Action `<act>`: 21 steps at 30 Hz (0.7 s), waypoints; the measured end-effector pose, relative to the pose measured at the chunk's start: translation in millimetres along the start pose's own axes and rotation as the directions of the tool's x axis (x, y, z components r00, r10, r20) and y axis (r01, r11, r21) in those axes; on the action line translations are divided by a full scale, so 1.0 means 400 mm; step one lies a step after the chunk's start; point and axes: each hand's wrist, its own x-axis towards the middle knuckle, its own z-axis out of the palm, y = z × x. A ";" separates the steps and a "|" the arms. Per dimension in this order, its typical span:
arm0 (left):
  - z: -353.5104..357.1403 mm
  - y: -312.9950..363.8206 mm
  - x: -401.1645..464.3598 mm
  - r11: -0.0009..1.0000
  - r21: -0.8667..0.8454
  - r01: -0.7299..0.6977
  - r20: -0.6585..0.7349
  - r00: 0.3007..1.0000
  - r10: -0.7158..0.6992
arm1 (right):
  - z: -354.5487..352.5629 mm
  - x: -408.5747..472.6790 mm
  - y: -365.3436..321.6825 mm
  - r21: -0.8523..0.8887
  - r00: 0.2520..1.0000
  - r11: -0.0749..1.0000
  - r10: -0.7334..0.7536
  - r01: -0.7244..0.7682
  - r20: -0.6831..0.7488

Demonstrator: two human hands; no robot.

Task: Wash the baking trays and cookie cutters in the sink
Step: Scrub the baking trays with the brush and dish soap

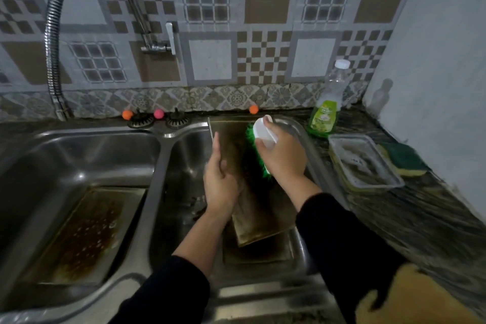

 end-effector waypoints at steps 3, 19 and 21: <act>-0.010 -0.012 0.011 0.999 0.018 0.032 -0.081 0.996 -0.031 | 0.011 -0.060 0.009 0.037 0.996 0.999 -0.022 0.018 0.088; 0.020 0.050 -0.084 0.761 0.628 -0.162 0.155 0.985 0.082 | -0.076 0.032 -0.161 0.005 0.993 0.996 0.094 -0.094 -0.069; 0.020 0.064 -0.090 0.728 0.657 -0.198 0.182 0.978 0.102 | -0.065 0.026 -0.163 -0.023 0.988 0.992 0.124 -0.127 -0.089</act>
